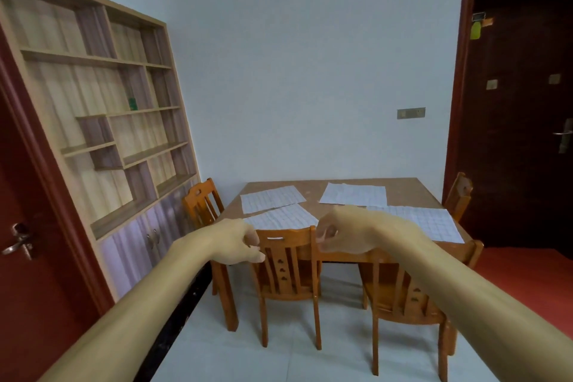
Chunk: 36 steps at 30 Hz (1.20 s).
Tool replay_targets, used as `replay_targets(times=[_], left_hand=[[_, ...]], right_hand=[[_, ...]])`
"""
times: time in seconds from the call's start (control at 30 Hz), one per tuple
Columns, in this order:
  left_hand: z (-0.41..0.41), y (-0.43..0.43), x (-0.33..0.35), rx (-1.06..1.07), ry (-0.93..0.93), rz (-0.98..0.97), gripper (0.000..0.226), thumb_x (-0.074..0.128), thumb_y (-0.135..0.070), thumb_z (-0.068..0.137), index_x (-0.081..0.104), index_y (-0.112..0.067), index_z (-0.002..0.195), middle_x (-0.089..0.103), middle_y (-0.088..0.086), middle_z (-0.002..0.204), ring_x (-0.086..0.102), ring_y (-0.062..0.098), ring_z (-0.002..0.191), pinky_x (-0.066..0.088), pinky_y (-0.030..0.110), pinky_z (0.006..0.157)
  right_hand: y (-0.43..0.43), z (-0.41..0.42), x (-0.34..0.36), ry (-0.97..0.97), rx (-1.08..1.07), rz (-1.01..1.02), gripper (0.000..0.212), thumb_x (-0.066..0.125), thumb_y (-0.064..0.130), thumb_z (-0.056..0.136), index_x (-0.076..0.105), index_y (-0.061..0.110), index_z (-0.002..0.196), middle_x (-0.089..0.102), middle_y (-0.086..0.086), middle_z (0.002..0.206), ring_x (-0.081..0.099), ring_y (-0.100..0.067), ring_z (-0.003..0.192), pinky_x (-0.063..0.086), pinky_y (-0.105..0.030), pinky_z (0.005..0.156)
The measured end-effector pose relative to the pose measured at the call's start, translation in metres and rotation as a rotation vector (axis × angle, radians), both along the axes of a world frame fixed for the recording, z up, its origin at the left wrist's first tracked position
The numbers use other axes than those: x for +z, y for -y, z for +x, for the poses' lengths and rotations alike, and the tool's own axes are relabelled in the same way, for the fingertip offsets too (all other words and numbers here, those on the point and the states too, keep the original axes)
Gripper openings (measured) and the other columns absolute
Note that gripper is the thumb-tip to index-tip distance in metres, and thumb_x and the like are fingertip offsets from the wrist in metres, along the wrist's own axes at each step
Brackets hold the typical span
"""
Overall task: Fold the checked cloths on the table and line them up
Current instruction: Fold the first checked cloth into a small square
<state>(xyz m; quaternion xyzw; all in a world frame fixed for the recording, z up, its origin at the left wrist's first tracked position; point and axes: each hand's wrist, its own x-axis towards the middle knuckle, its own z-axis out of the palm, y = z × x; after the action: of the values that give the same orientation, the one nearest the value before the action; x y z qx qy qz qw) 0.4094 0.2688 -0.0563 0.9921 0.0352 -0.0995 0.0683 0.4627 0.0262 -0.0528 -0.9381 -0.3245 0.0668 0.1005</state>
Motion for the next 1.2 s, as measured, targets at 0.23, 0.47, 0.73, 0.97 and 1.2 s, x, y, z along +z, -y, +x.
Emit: replay_targets(times=[0.23, 0.47, 0.73, 0.97, 1.2], left_hand=[[0.098, -0.024, -0.001, 0.048, -0.026, -0.047, 0.052, 0.065, -0.053, 0.089, 0.057, -0.028, 0.134, 0.059, -0.003, 0.133, 0.057, 0.014, 0.119, 0.048, 0.036, 0.104], [0.179, -0.074, -0.021, 0.079, -0.076, -0.079, 0.058, 0.066, -0.056, 0.087, 0.057, -0.025, 0.135, 0.06, -0.004, 0.129, 0.057, 0.013, 0.115, 0.048, 0.033, 0.102], [0.296, -0.156, -0.042, 0.078, -0.065, -0.102, 0.055, 0.067, -0.058, 0.084, 0.059, -0.03, 0.131, 0.059, 0.0, 0.133, 0.06, 0.018, 0.113, 0.05, 0.038, 0.1], [0.387, -0.234, -0.055, 0.065, -0.057, -0.131, 0.051, 0.066, -0.053, 0.087, 0.057, -0.031, 0.132, 0.061, -0.003, 0.129, 0.061, 0.013, 0.107, 0.053, 0.035, 0.097], [0.463, -0.295, -0.087, 0.052, -0.154, -0.169, 0.051, 0.065, -0.057, 0.085, 0.057, -0.033, 0.13, 0.062, -0.005, 0.131, 0.06, 0.016, 0.114, 0.049, 0.04, 0.102]], right_hand=[[-0.024, 0.114, -0.005, -0.005, -0.009, 0.018, 0.034, 0.061, 0.041, 0.088, 0.064, 0.031, 0.121, 0.062, 0.008, 0.118, 0.062, -0.013, 0.1, 0.054, -0.034, 0.088], [-0.069, 0.208, -0.028, -0.074, 0.028, -0.03, 0.033, 0.06, 0.041, 0.089, 0.063, 0.033, 0.121, 0.065, 0.01, 0.116, 0.062, -0.011, 0.097, 0.053, -0.032, 0.088], [-0.15, 0.32, -0.045, -0.087, 0.025, -0.09, 0.035, 0.062, 0.039, 0.092, 0.061, 0.03, 0.126, 0.063, 0.007, 0.123, 0.06, -0.015, 0.109, 0.049, -0.035, 0.097], [-0.238, 0.41, -0.039, -0.092, 0.026, -0.075, 0.034, 0.06, 0.036, 0.095, 0.06, 0.025, 0.128, 0.062, 0.003, 0.128, 0.059, -0.016, 0.113, 0.047, -0.033, 0.1], [-0.31, 0.49, -0.062, -0.162, 0.051, -0.083, 0.034, 0.061, 0.036, 0.094, 0.06, 0.026, 0.127, 0.064, 0.004, 0.125, 0.062, -0.016, 0.108, 0.05, -0.037, 0.1]])
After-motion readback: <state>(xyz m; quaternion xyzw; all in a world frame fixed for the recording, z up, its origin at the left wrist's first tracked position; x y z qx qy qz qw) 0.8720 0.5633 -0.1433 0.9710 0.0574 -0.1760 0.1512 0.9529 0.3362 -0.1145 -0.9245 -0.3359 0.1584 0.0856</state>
